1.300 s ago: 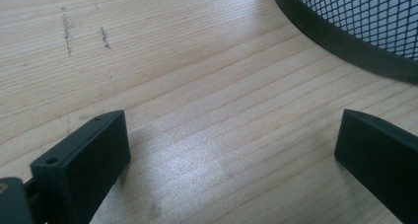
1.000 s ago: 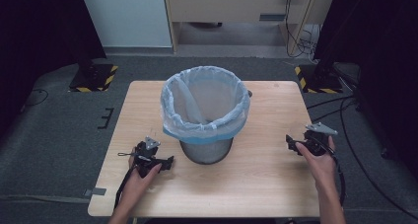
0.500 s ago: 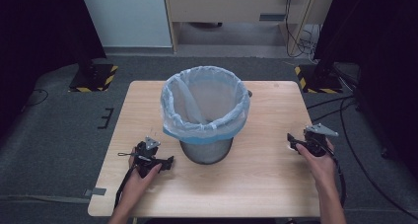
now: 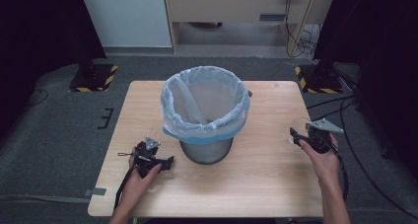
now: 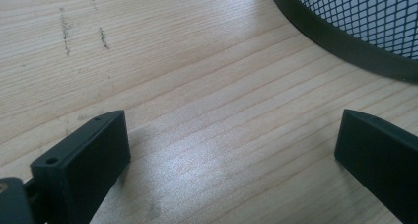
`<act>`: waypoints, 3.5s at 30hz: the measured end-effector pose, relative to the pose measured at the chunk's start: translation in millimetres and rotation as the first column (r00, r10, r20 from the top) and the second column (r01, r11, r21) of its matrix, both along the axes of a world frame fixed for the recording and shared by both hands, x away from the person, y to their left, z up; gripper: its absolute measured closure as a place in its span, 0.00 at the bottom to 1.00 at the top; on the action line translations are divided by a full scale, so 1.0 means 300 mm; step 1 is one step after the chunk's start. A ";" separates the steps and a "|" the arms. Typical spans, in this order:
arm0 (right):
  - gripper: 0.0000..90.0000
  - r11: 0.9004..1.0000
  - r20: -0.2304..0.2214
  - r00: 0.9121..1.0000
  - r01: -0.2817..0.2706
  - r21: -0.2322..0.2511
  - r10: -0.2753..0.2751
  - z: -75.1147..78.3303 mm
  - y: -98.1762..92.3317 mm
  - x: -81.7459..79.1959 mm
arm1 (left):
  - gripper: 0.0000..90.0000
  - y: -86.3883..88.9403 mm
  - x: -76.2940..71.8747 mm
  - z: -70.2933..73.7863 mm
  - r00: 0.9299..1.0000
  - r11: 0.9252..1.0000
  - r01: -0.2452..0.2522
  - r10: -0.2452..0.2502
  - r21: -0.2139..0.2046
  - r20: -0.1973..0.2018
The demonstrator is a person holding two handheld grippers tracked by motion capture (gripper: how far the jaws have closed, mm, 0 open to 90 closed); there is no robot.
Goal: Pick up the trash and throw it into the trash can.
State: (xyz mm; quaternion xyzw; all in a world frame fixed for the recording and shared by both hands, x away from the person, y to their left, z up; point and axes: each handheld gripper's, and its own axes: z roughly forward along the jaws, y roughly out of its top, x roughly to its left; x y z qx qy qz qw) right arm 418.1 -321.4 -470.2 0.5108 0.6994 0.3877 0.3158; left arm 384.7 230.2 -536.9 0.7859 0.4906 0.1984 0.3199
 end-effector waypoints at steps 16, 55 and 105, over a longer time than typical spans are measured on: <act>0.39 0.998 0.003 0.998 -0.060 -0.002 0.060 0.183 0.061 0.106 | 0.00 0.000 0.000 0.000 1.000 1.000 0.000 0.000 0.000 0.000; 0.40 0.988 0.023 0.987 -0.157 -0.014 0.157 0.412 0.246 0.264 | 0.00 0.000 -0.001 0.000 1.000 1.000 0.002 -0.002 0.001 -0.001; 0.40 0.971 0.111 0.965 -0.238 0.004 0.236 0.688 0.396 0.289 | 0.00 -0.001 0.000 0.000 1.000 1.000 0.003 -0.003 -0.001 0.000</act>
